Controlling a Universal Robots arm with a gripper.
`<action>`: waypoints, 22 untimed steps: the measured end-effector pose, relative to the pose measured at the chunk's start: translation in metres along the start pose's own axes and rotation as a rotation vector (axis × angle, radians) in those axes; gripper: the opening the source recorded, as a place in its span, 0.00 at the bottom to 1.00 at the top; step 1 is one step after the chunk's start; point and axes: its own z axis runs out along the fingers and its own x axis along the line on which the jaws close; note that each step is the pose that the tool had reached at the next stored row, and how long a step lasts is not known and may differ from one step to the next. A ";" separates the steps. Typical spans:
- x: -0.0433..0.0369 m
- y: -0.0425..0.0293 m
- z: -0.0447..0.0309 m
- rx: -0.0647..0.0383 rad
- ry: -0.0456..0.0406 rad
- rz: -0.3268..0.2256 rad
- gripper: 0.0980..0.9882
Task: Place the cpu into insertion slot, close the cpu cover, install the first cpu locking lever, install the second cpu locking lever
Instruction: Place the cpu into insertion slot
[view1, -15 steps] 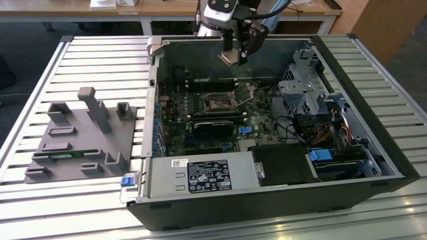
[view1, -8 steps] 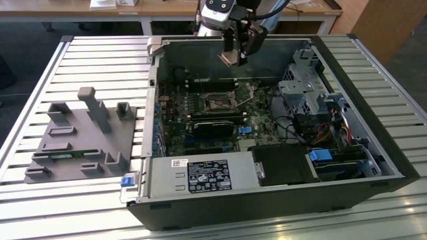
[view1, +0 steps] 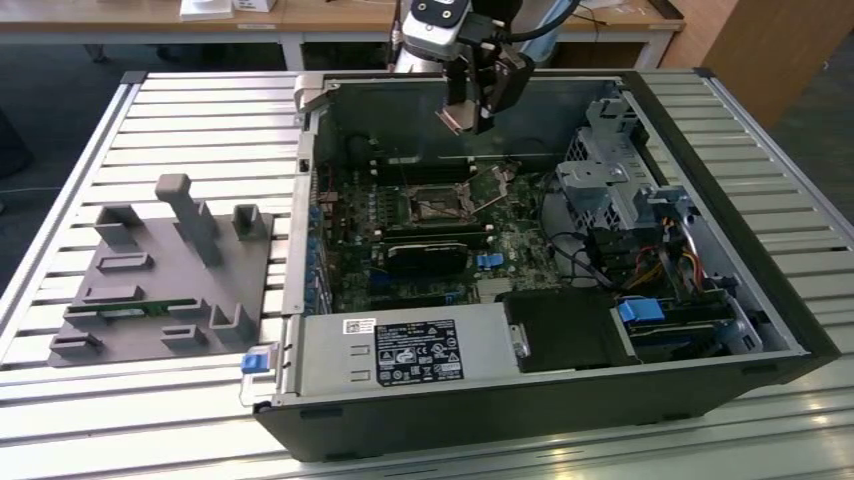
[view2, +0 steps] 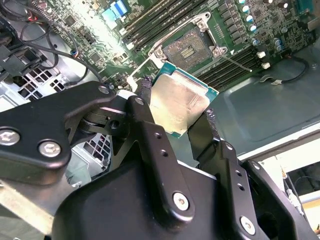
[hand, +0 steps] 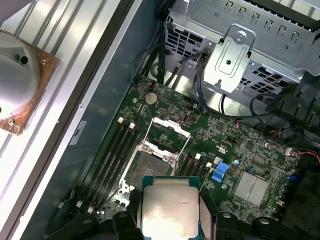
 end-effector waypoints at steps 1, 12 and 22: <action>0.0000 0.0000 0.0001 0.000 -0.0001 0.003 0.50; 0.0000 0.0000 0.0008 -0.002 -0.0098 0.120 0.50; 0.0000 -0.0003 0.0044 0.000 -0.0203 0.178 0.50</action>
